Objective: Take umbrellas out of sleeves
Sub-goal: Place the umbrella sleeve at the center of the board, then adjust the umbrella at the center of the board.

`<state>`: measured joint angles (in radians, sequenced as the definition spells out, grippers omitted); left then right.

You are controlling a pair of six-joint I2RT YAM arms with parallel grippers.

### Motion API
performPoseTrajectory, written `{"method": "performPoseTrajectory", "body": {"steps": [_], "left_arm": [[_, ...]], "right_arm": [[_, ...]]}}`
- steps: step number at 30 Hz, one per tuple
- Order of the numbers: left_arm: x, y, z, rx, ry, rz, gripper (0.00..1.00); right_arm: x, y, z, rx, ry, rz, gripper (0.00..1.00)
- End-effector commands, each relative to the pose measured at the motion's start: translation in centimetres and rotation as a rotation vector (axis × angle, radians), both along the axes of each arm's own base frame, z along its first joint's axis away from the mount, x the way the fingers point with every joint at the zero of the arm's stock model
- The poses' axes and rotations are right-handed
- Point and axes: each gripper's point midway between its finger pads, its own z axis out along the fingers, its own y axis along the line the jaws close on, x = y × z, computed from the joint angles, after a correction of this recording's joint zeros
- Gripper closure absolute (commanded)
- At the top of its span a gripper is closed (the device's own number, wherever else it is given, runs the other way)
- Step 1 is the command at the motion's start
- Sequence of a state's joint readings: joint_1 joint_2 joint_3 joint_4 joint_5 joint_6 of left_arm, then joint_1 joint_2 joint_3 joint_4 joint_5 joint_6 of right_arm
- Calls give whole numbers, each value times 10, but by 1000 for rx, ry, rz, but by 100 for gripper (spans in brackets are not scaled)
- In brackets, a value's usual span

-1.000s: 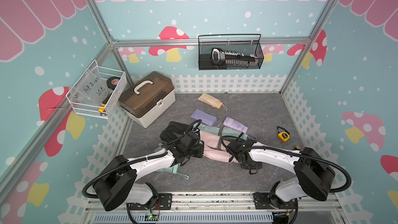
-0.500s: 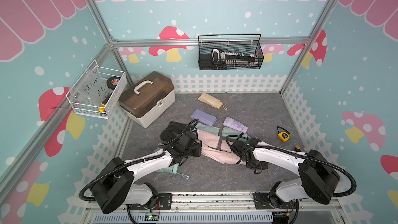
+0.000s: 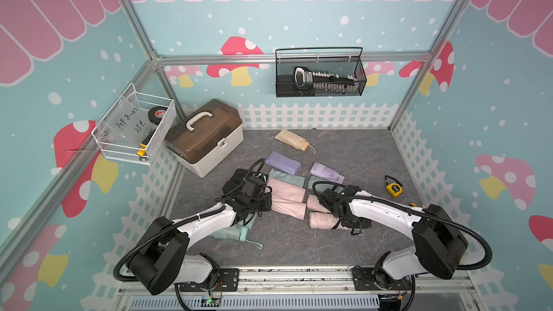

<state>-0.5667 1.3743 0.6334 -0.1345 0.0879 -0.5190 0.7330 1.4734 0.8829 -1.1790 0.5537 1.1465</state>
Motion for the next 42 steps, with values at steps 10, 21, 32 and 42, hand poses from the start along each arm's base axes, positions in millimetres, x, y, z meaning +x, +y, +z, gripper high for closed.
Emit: {"method": "performPoseTrajectory", "body": {"steps": [10,21,32,42], "left_arm": [[2,0,31,-110,-38,5,46],[21,-2,86,-149,-151,39,37],[112,-37,92,-247,-179,47,37],[200,-52,80,-310,-191,66,35]], "right_arm": [[14,11,18,71,-50,96,74],[-3,120,17,800,-137,512,71],[-21,175,-17,1005,63,617,72],[0,203,-6,1014,90,716,70]]}}
